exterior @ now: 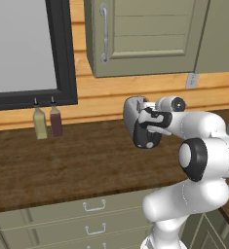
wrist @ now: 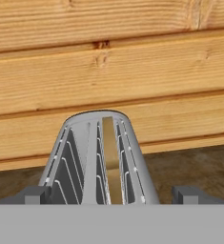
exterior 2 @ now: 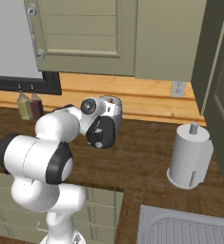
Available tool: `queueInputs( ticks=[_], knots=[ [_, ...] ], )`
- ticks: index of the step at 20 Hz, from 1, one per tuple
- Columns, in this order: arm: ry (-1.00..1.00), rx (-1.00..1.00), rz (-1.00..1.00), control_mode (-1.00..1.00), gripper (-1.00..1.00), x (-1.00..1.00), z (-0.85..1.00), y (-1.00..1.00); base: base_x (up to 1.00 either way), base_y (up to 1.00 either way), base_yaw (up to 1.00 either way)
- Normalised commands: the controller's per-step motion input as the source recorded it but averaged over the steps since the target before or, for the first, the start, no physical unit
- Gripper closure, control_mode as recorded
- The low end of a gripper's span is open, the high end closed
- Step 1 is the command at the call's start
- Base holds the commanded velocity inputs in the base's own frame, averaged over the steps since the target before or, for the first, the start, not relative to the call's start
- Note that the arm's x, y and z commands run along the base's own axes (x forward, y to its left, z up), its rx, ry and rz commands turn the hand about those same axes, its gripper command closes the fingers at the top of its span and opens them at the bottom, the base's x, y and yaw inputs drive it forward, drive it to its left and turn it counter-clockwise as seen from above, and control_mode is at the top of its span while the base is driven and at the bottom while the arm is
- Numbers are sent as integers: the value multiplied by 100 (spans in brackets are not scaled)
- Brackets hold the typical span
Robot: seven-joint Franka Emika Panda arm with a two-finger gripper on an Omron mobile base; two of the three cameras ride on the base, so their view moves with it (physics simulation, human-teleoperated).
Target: Start the toaster. Once the lever pops up, take the bread to the plate on the dining counter.
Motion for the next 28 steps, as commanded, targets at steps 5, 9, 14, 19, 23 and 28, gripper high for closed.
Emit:
queueInputs(
  ticks=[5,9,14,19,23,28],
  knots=[
    [0,0,0,-100,-100,7,-3,0,0,0,0],
    [0,0,0,-100,-100,6,-1,0,0,0,0],
    [0,0,0,-100,-100,0,-1,0,0,0,0],
    [0,0,0,-100,-100,8,0,0,0,0,0],
    [0,0,0,-100,-100,12,0,0,0,0,0],
    [0,0,0,-100,-100,1,-4,0,0,0,0]
  ],
)
